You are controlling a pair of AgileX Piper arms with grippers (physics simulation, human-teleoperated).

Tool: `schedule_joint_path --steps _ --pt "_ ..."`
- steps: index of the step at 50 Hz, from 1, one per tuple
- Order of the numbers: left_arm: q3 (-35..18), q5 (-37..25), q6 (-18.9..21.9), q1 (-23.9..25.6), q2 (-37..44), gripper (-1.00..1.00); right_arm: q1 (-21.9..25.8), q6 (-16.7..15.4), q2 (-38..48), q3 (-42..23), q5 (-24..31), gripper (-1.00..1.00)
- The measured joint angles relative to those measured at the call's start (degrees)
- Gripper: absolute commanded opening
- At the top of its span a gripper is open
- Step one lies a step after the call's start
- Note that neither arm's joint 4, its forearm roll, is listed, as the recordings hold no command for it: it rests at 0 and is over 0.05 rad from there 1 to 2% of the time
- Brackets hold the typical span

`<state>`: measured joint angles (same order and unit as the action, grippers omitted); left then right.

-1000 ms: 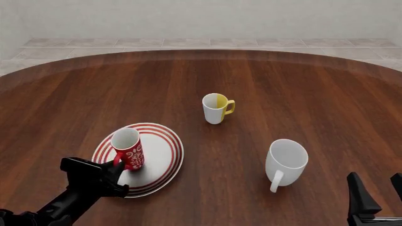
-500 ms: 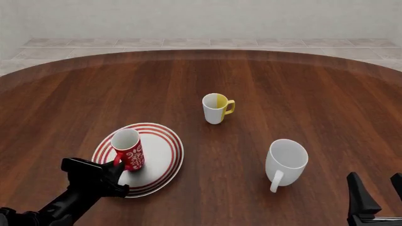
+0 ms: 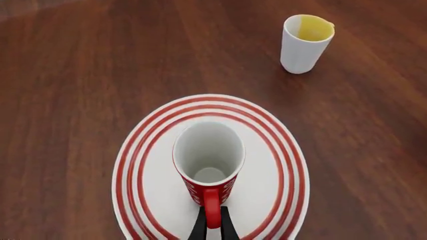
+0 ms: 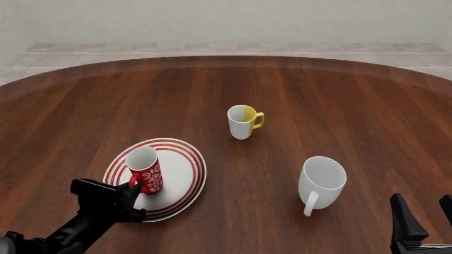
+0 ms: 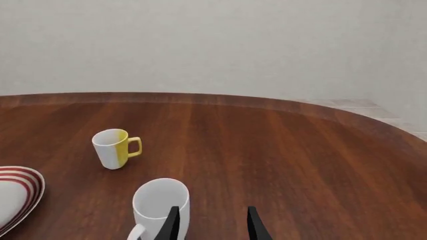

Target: Pick up the red mug and put it on the plate

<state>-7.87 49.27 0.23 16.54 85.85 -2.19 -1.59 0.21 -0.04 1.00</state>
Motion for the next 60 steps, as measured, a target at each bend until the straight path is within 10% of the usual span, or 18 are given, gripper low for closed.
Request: schedule_joint_path --steps 39,40,60 --pt "0.81 2.56 1.26 -0.33 1.23 -1.0 -0.03 -0.1 0.5 -0.02 -0.38 1.0" --pt "0.8 2.53 1.28 -0.37 1.21 1.0 -0.03 -0.1 0.52 -0.02 -0.38 1.0" --pt "1.09 2.25 2.29 -0.39 -0.33 1.0 0.08 -0.24 0.95 -0.04 -0.68 1.0"
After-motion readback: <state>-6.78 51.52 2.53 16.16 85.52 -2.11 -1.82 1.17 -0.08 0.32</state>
